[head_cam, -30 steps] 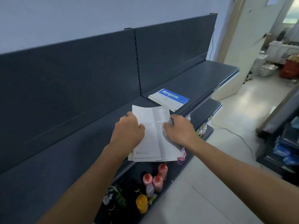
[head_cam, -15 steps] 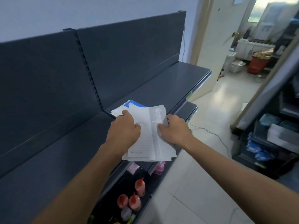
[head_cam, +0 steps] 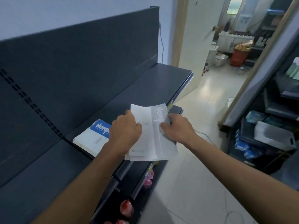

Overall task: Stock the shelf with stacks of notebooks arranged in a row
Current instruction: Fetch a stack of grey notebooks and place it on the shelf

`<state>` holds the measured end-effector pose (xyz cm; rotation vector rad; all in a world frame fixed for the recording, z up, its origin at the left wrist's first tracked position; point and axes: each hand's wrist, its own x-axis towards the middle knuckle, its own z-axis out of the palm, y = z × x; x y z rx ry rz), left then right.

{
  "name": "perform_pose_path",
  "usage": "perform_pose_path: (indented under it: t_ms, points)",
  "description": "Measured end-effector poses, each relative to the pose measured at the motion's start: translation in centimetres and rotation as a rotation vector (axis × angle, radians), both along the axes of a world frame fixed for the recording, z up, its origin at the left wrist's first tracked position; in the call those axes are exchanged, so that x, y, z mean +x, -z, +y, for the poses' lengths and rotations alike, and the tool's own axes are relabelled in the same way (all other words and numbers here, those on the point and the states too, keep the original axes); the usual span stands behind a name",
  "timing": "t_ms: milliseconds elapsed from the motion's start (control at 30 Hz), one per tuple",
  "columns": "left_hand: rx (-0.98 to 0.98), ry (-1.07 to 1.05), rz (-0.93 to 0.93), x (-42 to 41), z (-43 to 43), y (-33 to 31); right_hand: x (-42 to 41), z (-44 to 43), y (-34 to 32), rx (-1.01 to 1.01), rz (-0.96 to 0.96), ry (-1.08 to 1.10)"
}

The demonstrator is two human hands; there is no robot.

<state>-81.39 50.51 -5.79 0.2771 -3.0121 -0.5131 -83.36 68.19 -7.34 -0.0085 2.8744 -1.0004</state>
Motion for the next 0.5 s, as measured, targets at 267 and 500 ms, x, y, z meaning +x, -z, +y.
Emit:
perform_pose_path:
  t_ms: [267,500]
  points:
    - [-0.041,-0.132,-0.034,-6.1,6.0,0.6,-7.6,6.0,0.5,-0.025,-0.054,-0.218]
    - [-0.052,-0.235,-0.007,-8.8,7.7,0.9,-12.6,7.4,1.1,-0.078,-0.093,-0.320]
